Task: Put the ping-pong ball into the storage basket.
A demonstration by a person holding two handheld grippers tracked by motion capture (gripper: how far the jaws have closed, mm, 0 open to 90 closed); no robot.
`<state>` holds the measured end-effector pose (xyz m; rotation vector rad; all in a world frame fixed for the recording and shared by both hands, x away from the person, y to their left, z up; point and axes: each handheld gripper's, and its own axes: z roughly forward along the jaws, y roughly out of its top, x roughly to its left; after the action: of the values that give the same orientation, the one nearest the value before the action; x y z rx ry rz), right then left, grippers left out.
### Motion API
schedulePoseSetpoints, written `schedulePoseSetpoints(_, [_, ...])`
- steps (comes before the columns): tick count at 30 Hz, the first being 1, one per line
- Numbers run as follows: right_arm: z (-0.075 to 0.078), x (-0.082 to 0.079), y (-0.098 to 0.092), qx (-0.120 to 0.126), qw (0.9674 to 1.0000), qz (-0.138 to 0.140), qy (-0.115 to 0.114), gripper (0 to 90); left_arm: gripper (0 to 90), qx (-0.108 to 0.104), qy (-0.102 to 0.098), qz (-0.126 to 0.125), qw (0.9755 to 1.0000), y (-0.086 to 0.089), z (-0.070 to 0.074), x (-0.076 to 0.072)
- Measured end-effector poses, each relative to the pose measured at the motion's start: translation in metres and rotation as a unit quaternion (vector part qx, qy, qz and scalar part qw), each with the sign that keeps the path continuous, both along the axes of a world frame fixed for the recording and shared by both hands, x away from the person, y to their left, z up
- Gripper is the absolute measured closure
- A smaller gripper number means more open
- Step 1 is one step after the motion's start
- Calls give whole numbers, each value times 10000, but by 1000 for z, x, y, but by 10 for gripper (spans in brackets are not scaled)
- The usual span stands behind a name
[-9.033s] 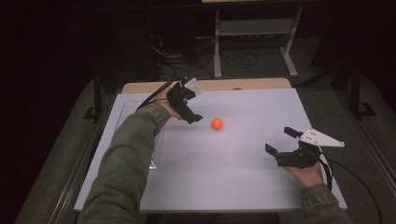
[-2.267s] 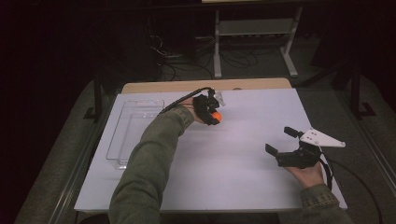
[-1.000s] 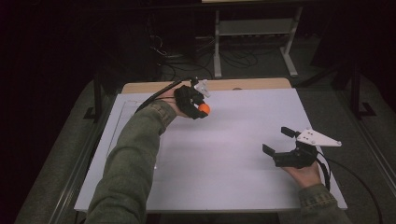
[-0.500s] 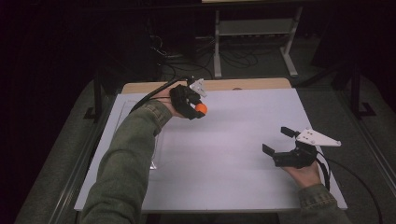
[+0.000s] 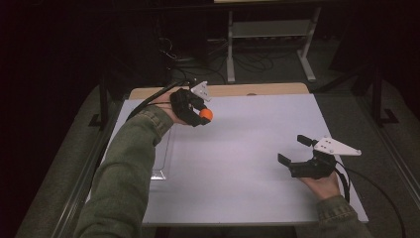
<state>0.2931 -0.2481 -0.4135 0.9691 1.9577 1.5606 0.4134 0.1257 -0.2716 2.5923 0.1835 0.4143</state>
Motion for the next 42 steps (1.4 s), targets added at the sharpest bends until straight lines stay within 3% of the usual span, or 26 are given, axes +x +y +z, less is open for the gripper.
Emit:
schedulePoseSetpoints(19, [0, -2, 2, -51, 10000, 41, -12, 0, 507, -41, -18, 46, 10000, 23, 15, -16])
schedulePoseSetpoints(42, [1, -4, -1, -66, 10000, -20, -34, 0, 507, 192, 50, 169, 9997, 48, 35, -31])
